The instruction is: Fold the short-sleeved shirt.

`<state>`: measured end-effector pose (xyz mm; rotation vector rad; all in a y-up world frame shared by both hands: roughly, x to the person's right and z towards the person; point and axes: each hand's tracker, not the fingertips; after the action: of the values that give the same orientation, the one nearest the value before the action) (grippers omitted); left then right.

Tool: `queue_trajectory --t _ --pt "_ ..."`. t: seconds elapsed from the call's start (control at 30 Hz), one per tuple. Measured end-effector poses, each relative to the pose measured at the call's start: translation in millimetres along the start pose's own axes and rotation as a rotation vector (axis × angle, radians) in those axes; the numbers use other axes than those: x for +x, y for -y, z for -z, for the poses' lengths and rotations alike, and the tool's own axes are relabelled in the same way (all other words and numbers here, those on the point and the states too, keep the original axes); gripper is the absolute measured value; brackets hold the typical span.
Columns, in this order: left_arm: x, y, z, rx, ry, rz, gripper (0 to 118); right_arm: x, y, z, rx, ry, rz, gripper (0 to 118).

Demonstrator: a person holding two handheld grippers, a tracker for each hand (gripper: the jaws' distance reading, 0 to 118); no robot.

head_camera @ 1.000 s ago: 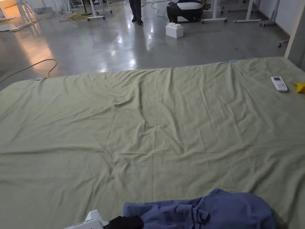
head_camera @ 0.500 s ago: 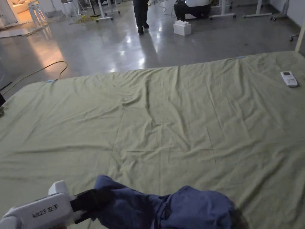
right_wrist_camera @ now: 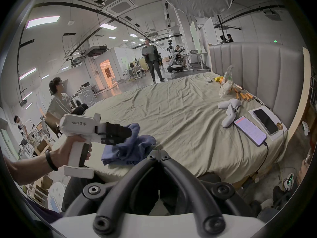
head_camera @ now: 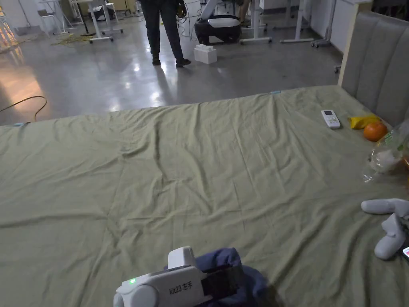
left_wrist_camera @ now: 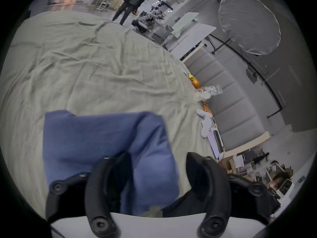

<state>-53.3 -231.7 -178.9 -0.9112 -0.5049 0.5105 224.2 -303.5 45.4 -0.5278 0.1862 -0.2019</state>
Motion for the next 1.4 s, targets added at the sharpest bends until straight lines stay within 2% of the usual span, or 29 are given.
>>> queue_trajectory --t 0.1,0.17,0.2,0.23,0.3,0.37,0.47,0.57,0.63,0.8,0.93,1.0,1.1,1.2,1.23,1.27,1.3,1.33,1.37,1.4 --pt "7.2 7.9 -48.6 0.154 0.043 0.079 71 5.0 3.8 3.7 -0.017 0.005 0.013 0" --pt "7.5 -2.1 -61.3 0.187 -0.014 0.047 70 8.8 5.3 6.1 -0.030 -0.010 0.024 0" --pt "0.0 -12.6 -55.6 0.174 -0.062 -0.005 64 8.1 5.6 5.9 -0.028 -0.013 0.022 0" --pt "-10.8 -19.5 -49.7 0.157 -0.076 -0.050 49 7.5 5.6 5.8 -0.027 -0.014 0.021 0" --pt "-32.6 -23.5 -40.6 0.089 -0.012 -0.095 9 6.8 5.4 4.5 -0.026 -0.015 0.016 0" --pt "-43.4 -23.7 -19.7 0.045 0.005 -0.148 8 5.2 7.2 2.6 -0.025 -0.009 0.015 0" --pt "-46.7 -17.0 18.8 -0.017 0.052 -0.145 5 6.3 10.9 0.1 -0.038 -0.002 0.021 0" --pt "-35.9 -6.6 72.7 -0.104 -0.038 -0.118 4 6.4 12.3 -2.0 -0.059 0.015 0.008 0" --pt "-35.2 -2.5 73.9 -0.080 -0.023 -0.114 2 6.2 13.3 -2.1 -0.073 0.023 0.000 0" --pt "-14.2 -2.9 68.5 -0.096 -0.047 -0.023 2 2.3 14.1 20.2 -0.120 -0.004 0.016 0" --pt "-16.4 -5.9 -30.9 0.035 0.145 0.005 2 -12.7 -4.7 64.8 -0.147 -0.070 -0.035 0" --pt "-15.7 -2.0 -76.1 0.089 0.143 0.068 2 -24.5 -19.1 100.4 -0.144 -0.133 -0.065 0" --pt "-25.3 2.6 -110.8 0.154 0.064 0.112 2 -33.6 -33.4 157.9 -0.164 -0.241 0.002 0" --pt "-56.2 -2.7 -134.0 0.167 0.053 0.052 2 -41.4 -38.1 215.2 -0.289 -0.267 0.048 0" --pt "-65.2 -5.6 -134.9 0.165 0.050 0.020 3 -42.3 -33.5 231.8 -0.324 -0.256 0.036 0" --pt "-77.3 -6.4 -134.4 0.162 0.032 -0.014 6 -41.5 -23.5 252.1 -0.379 -0.242 -0.005 0" --pt "-90.5 -7.0 -133.3 0.160 0.021 -0.056 15 -40.5 -9.0 271.5 -0.456 -0.193 -0.057 0" --pt "-103.0 -7.3 -132.2 0.159 0.017 -0.096 28 -35.8 9.7 287.8 -0.568 -0.091 -0.104 0" --pt "-126.1 -11.0 -128.8 0.149 0.026 -0.142 48 -32.1 25.2 292.3 -0.587 -0.073 -0.128 0" --pt "-142.6 -12.6 -128.4 0.137 0.052 -0.186 48 -26.4 22.0 275.1 -0.370 -0.165 -0.095 0"
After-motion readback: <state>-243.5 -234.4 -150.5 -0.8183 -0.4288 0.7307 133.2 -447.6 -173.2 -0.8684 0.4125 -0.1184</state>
